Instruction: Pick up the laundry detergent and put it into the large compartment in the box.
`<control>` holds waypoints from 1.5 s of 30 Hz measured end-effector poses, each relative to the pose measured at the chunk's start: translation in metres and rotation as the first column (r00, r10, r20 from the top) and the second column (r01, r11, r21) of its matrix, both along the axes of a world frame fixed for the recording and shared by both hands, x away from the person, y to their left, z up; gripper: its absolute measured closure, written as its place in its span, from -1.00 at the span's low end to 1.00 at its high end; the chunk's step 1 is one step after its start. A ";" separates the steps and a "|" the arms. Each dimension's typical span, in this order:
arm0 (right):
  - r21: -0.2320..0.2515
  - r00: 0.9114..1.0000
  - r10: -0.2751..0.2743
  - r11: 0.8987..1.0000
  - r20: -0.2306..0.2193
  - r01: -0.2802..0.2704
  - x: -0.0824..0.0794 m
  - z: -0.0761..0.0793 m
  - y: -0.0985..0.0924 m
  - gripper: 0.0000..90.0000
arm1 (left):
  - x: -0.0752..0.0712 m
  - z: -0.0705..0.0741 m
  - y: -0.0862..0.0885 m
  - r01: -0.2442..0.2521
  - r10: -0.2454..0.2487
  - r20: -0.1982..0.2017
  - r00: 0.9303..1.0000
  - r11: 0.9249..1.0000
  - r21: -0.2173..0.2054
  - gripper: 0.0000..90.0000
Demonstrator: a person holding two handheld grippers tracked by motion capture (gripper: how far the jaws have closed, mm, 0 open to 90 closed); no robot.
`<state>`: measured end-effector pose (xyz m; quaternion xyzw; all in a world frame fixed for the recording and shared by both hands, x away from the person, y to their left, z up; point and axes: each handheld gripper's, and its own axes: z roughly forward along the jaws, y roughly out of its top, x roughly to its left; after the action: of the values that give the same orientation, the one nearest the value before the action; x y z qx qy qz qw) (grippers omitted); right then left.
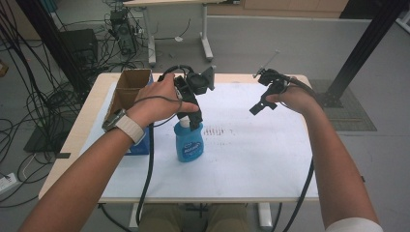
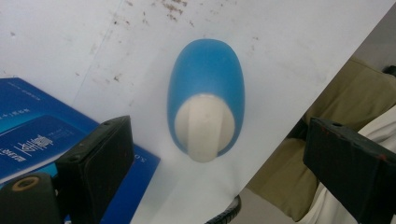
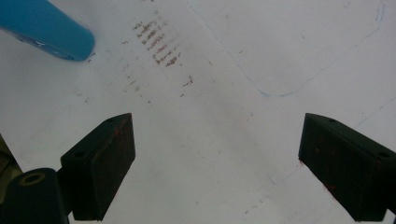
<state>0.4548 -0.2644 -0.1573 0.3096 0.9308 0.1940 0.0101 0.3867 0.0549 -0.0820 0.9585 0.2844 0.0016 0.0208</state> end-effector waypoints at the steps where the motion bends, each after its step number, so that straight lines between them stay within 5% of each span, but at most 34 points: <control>1: 0.000 1.000 0.000 1.000 0.000 0.000 0.000 0.000 0.000 -0.76 | 0.000 0.000 0.000 0.000 0.000 0.000 1.000 1.000 0.000 -0.79; 45: 0.007 1.000 0.001 1.000 -0.005 -0.001 0.001 -0.004 -0.001 -0.76 | 0.004 -0.028 -0.012 0.016 -0.016 0.004 1.000 1.000 0.022 -0.77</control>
<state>0.4561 -0.2653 -0.1611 0.3097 0.9303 0.1964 0.0067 0.3909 0.0432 -0.1098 0.9609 0.2766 0.0066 0.0111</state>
